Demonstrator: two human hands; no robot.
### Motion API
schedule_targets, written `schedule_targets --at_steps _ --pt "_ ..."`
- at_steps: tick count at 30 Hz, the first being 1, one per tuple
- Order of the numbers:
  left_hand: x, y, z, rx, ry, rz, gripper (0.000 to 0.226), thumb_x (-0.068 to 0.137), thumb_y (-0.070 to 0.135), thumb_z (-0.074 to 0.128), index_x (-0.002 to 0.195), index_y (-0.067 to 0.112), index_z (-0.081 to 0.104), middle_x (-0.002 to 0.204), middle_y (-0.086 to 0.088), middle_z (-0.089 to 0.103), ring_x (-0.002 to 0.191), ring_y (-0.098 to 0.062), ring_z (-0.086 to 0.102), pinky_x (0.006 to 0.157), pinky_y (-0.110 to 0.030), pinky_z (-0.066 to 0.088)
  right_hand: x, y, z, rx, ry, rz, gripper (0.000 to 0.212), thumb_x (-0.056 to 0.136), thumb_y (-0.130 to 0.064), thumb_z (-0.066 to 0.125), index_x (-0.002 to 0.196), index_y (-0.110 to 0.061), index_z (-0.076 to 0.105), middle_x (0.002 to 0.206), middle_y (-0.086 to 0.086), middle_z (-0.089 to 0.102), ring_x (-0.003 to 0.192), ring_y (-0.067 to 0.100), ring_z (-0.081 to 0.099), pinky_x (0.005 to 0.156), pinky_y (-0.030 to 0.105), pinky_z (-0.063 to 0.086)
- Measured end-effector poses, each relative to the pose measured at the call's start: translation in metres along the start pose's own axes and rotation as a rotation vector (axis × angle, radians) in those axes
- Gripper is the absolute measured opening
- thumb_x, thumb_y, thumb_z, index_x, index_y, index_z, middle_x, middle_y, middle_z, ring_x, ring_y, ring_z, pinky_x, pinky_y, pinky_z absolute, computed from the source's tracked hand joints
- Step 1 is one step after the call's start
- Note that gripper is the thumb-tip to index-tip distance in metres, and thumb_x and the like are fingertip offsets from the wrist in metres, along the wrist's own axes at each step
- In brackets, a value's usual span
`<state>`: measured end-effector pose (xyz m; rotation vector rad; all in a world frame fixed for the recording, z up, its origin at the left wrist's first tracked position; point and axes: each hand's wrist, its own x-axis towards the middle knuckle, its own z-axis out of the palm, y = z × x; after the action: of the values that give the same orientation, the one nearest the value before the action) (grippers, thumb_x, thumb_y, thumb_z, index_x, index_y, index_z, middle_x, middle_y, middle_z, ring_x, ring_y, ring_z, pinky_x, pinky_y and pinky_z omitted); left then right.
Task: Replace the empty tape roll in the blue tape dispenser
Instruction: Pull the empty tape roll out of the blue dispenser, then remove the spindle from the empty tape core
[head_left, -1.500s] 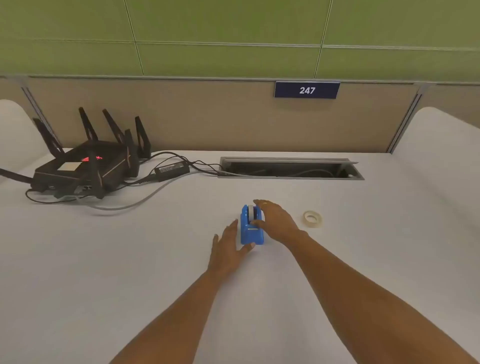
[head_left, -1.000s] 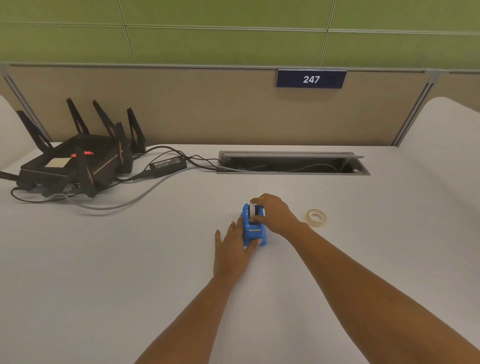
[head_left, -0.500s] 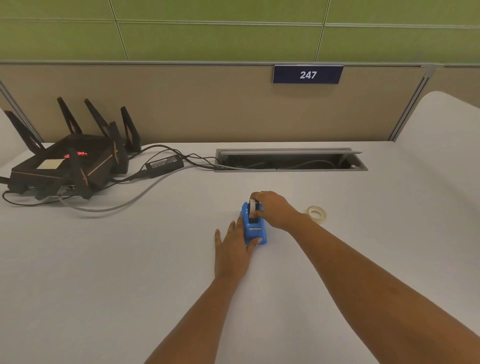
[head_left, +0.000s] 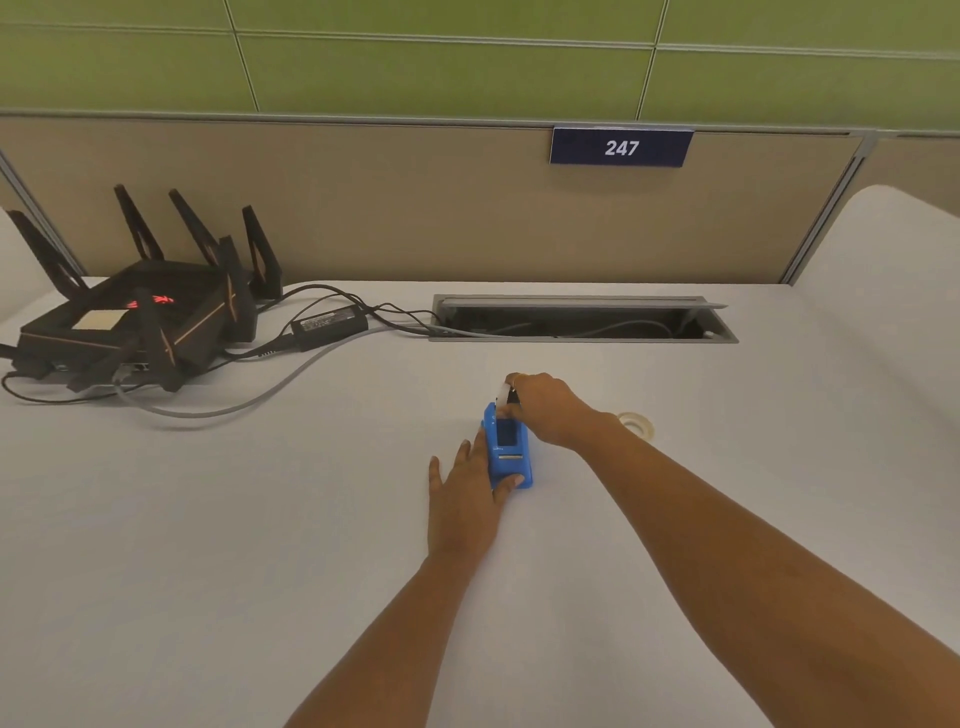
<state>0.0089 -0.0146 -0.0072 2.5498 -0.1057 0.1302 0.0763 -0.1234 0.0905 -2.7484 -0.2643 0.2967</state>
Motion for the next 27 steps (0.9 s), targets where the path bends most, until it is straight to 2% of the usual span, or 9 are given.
schedule_targets --at_steps 7,11,13,16,17,19,21,24,27 --pt "0.0 -0.002 0.001 -0.016 0.004 -0.001 0.062 0.09 0.049 0.038 0.141 0.018 0.02 0.148 -0.001 0.034 0.139 -0.014 0.025 0.117 -0.041 -0.001 -0.011 0.007 0.006 0.203 0.084 0.004 0.041 0.09 -0.025 0.054 0.124 -0.004 0.043 0.121 0.02 0.059 0.106 0.034 0.057 0.093 0.037 0.046" --pt "-0.004 -0.001 -0.002 -0.128 0.055 0.019 0.063 0.089 0.045 0.043 0.141 0.021 0.017 0.149 0.003 0.033 0.136 -0.012 0.03 0.116 -0.039 0.001 -0.028 0.012 0.022 0.345 0.325 -0.022 0.03 0.087 -0.024 0.059 0.112 -0.008 0.052 0.11 0.013 0.064 0.102 0.027 0.058 0.087 0.033 0.045" --pt "-0.006 0.001 -0.004 -0.195 0.071 0.015 0.064 0.09 0.042 0.045 0.142 0.02 0.015 0.15 0.001 0.03 0.137 -0.013 0.029 0.116 -0.036 0.005 -0.04 0.012 0.03 0.445 0.44 -0.015 0.032 0.085 -0.023 0.062 0.112 -0.01 0.053 0.109 0.01 0.064 0.101 0.024 0.058 0.086 0.03 0.043" --pt "-0.012 0.003 -0.009 -0.288 0.115 0.027 0.064 0.089 0.035 0.05 0.141 0.017 0.017 0.15 -0.003 0.029 0.138 -0.016 0.026 0.115 -0.031 0.011 -0.059 0.011 0.041 0.582 0.523 -0.002 0.036 0.08 -0.018 0.068 0.112 -0.009 0.053 0.105 0.009 0.064 0.098 0.024 0.057 0.086 0.034 0.046" --pt "-0.015 0.003 -0.011 -0.306 0.129 0.037 0.064 0.089 0.033 0.052 0.141 0.017 0.019 0.15 -0.003 0.029 0.138 -0.016 0.025 0.114 -0.029 0.012 -0.066 0.011 0.045 0.607 0.537 0.005 0.037 0.078 -0.017 0.07 0.111 -0.009 0.054 0.101 0.007 0.064 0.096 0.023 0.057 0.085 0.032 0.047" --pt "-0.023 0.003 -0.016 -0.358 0.136 0.05 0.064 0.086 0.031 0.058 0.139 0.019 0.025 0.148 0.0 0.033 0.137 -0.014 0.028 0.111 -0.024 0.015 -0.08 0.011 0.052 0.65 0.557 0.011 0.04 0.076 -0.017 0.072 0.111 -0.011 0.054 0.09 -0.001 0.062 0.088 0.018 0.058 0.076 0.02 0.047" --pt "-0.032 0.001 -0.021 -0.425 0.135 0.067 0.064 0.08 0.03 0.065 0.135 0.022 0.034 0.14 0.006 0.042 0.128 -0.009 0.039 0.104 -0.016 0.024 -0.093 0.01 0.059 0.712 0.546 0.016 0.044 0.076 -0.018 0.072 0.116 -0.015 0.054 0.085 -0.004 0.062 0.085 0.013 0.058 0.068 0.01 0.044" --pt "-0.048 -0.002 -0.027 -0.495 0.132 0.128 0.059 0.072 0.026 0.074 0.125 0.026 0.048 0.117 0.023 0.052 0.103 0.011 0.049 0.085 0.004 0.032 -0.109 0.008 0.071 0.806 0.475 0.017 0.041 0.079 -0.019 0.07 0.117 -0.019 0.056 0.091 0.004 0.067 0.088 0.014 0.063 0.066 0.01 0.051" --pt "-0.064 -0.003 -0.03 -0.557 0.137 0.151 0.052 0.07 0.016 0.075 0.116 0.031 0.055 0.106 0.031 0.054 0.097 0.025 0.048 0.083 0.005 0.034 -0.123 0.003 0.082 0.914 0.405 0.03 0.032 0.079 -0.022 0.071 0.109 -0.019 0.06 0.09 0.004 0.067 0.085 0.007 0.065 0.066 0.009 0.052"
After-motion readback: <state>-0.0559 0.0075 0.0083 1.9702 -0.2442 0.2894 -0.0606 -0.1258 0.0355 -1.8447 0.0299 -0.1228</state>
